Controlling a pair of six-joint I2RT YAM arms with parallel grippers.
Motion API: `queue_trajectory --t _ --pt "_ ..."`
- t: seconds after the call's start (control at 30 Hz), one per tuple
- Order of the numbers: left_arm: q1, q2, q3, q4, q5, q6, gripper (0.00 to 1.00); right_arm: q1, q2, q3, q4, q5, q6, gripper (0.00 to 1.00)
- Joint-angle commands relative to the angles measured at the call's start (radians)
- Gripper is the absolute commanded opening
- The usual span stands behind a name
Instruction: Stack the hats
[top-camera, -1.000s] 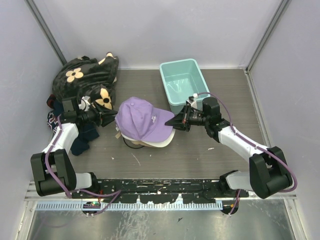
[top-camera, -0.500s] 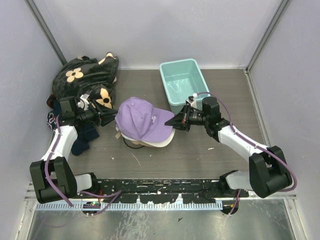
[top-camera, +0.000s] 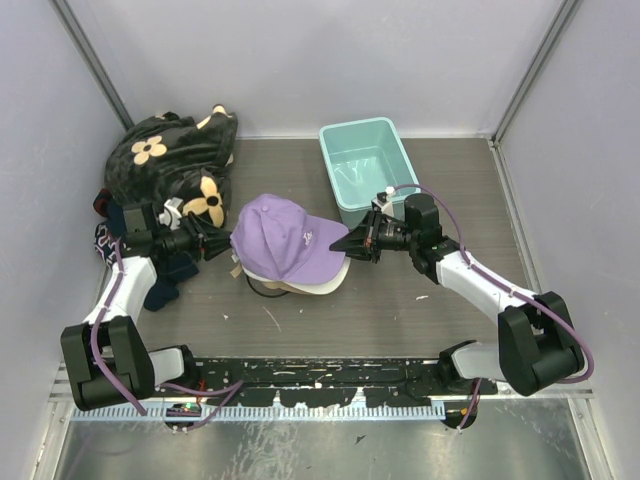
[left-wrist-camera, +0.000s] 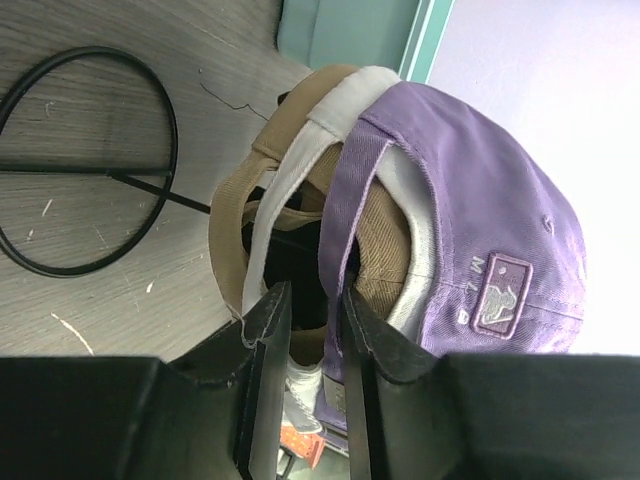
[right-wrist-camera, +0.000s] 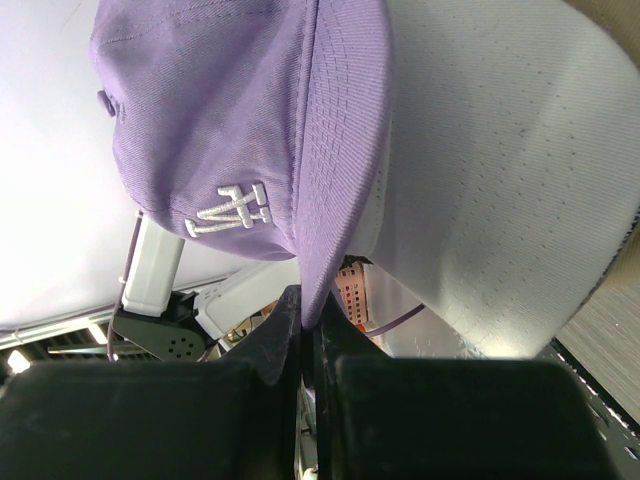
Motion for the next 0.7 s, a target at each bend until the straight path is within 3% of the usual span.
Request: queue_trajectory --t 0.0,0.17,0.37,0.67 --pt "-0.019 -0.006 -0.019 0.031 0.020 -0.013 0.32 0.006 0.006 0.010 -0.060 0.012 -0.024 0.01" --pt "-0.046 0.023 -0.029 0.079 -0.009 -0.036 0.23 0.006 -0.003 0.003 -0.060 0.013 -0.025 0.01" --pt "-0.055 0.086 -0.031 0.110 -0.032 -0.028 0.01 0.006 -0.023 -0.025 -0.059 0.012 -0.026 0.01" --pt "-0.056 0.098 -0.078 0.000 -0.059 0.099 0.00 0.005 -0.024 -0.080 -0.073 0.014 -0.064 0.01"
